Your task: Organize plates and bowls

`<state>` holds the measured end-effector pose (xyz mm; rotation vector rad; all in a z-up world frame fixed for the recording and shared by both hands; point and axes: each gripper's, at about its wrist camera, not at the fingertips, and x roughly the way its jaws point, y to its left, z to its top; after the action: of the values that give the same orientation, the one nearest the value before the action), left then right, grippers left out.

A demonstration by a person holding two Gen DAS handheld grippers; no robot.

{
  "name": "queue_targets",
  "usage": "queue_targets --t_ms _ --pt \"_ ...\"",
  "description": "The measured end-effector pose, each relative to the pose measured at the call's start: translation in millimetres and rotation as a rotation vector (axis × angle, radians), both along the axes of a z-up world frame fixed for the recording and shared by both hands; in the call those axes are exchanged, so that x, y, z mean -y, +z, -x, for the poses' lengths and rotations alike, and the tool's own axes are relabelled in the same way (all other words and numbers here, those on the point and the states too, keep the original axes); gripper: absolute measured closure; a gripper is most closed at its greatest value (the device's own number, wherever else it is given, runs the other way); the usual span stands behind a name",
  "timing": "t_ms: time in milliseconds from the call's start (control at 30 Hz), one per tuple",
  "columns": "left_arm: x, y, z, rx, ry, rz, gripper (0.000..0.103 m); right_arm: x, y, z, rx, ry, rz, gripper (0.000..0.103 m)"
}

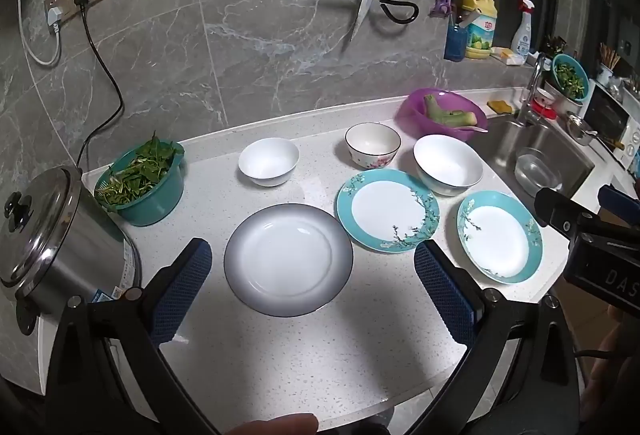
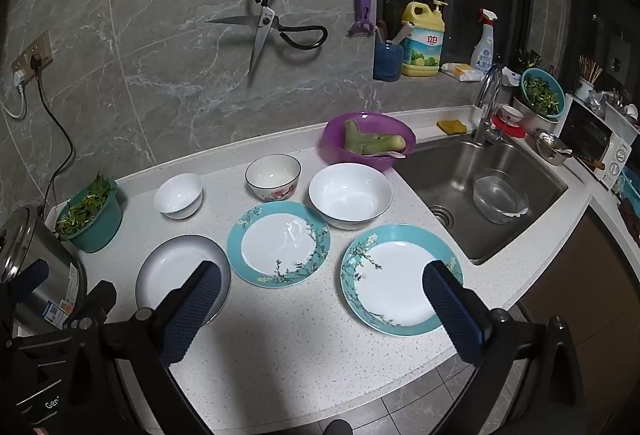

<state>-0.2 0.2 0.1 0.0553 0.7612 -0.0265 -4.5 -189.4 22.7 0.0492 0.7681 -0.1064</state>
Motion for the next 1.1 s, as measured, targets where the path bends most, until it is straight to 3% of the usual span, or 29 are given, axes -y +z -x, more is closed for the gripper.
queue_targets --t_ms 1100 --pt "-4.5 -4.7 -2.7 -0.011 -0.007 0.003 0.0 -3.4 0.4 -2.5 -0.01 0.0 0.009 0.0"
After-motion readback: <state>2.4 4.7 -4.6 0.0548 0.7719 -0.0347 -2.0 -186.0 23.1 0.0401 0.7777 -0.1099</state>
